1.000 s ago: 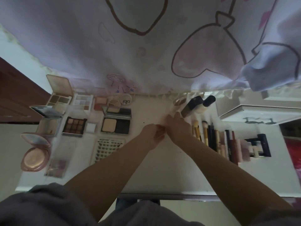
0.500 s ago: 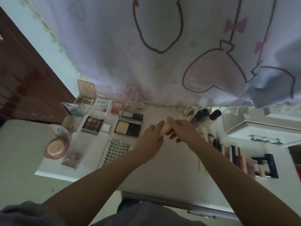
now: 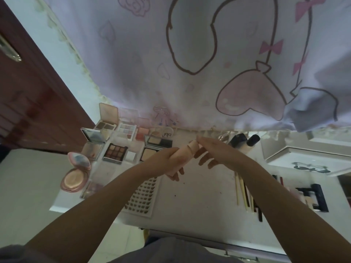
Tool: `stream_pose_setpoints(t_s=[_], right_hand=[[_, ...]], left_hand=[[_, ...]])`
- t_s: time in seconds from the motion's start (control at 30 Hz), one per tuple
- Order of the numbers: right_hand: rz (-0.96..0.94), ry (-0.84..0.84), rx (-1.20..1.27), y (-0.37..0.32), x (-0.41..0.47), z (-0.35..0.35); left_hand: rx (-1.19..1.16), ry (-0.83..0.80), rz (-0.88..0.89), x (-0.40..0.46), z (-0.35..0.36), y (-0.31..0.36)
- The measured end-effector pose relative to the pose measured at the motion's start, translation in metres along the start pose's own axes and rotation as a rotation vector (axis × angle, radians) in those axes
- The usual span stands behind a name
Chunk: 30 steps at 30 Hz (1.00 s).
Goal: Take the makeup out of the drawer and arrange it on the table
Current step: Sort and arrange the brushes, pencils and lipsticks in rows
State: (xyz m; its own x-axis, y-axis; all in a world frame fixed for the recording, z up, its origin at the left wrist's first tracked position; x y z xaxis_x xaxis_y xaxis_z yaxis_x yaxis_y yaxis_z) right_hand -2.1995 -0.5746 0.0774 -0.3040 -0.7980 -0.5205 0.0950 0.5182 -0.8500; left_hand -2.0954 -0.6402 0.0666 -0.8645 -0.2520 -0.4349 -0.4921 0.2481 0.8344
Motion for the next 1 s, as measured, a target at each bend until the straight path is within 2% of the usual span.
stream_pose_setpoints(t_s=[0.07, 0.2, 0.3, 0.43, 0.5, 0.63, 0.73, 0.9, 1.0], right_hand=[[-0.004, 0.022, -0.087, -0.002, 0.005, 0.0], [-0.049, -0.044, -0.12, -0.004, 0.007, -0.004], [-0.07, 0.044, 0.037, 0.003, 0.007, -0.021], [-0.023, 0.275, 0.368, 0.032, 0.019, -0.039], [0.002, 0.355, 0.519, 0.047, 0.029, -0.038], [0.043, 0.469, 0.622, 0.068, 0.055, -0.029], [0.09, 0.576, 0.512, 0.079, 0.073, -0.03], [0.157, 0.65, 0.096, 0.078, 0.097, -0.034], [0.162, 0.673, -0.015, 0.075, 0.108, -0.037]], left_hand=[[0.064, -0.025, -0.006, 0.002, 0.002, 0.0], [0.193, -0.07, -0.088, 0.001, -0.005, -0.016], [0.118, -0.051, -0.152, 0.006, -0.02, -0.029], [-0.049, 0.173, -0.155, 0.035, -0.058, -0.022], [-0.106, 0.222, -0.158, 0.059, -0.069, -0.012], [0.176, 0.204, -0.139, 0.115, -0.078, 0.004], [0.363, 0.15, -0.142, 0.144, -0.077, -0.004], [0.627, -0.035, -0.194, 0.166, -0.065, -0.032], [0.663, -0.02, -0.158, 0.171, -0.063, -0.035]])
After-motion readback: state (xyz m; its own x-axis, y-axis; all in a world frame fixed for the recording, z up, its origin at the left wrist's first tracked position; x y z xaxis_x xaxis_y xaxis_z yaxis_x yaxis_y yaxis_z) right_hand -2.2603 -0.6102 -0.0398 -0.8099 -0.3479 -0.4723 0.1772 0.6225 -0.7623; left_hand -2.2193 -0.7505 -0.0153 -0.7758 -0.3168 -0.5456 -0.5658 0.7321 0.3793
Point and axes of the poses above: each hand's wrist, its own x-axis towards the middle knuckle, its own z-axis out of the palm, y = z × x, the point moved 10 cm from there along x, towards the middle knuckle, and after that the axes turned 8 degrees about x, right-handed, at the moved point
